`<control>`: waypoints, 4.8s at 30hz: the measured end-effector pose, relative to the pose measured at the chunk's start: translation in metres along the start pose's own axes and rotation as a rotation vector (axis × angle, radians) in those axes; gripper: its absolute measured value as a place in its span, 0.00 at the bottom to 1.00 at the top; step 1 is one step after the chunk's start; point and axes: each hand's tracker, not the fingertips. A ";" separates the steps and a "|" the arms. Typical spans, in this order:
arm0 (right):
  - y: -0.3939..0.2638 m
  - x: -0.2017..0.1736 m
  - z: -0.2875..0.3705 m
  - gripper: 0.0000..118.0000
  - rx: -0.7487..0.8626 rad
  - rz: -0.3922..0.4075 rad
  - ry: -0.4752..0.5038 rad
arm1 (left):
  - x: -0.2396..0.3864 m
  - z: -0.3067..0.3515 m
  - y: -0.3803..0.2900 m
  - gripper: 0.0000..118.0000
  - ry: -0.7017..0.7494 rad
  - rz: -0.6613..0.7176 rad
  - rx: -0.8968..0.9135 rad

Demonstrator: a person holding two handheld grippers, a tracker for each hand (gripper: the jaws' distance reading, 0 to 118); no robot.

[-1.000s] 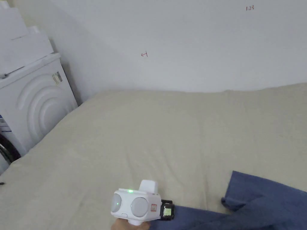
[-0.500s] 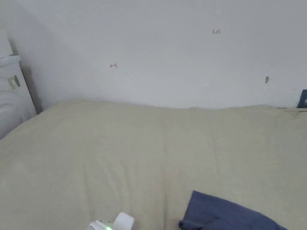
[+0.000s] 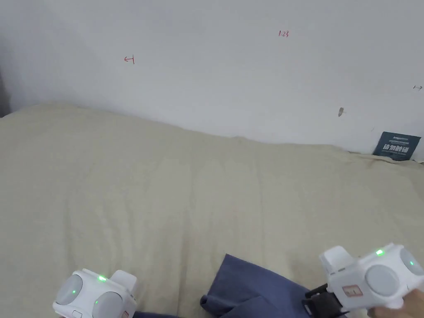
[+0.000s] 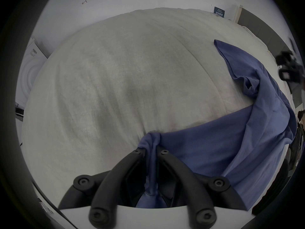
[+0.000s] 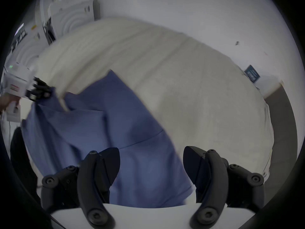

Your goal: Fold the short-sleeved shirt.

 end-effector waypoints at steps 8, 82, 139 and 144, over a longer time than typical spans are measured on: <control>0.013 0.015 -0.072 0.78 -0.064 0.037 0.013 | 0.001 -0.001 -0.003 0.10 -0.003 0.014 0.005; 0.004 0.004 0.503 0.04 1.047 -0.392 -0.515 | -0.126 0.504 0.043 0.06 -0.040 0.281 1.070; -0.313 -0.157 0.175 0.04 0.588 -0.701 -0.164 | -0.117 0.179 -0.217 0.06 -0.373 0.508 0.506; -0.351 -0.175 0.173 0.04 0.528 -0.705 -0.148 | -0.102 0.183 -0.248 0.06 -0.388 0.462 0.447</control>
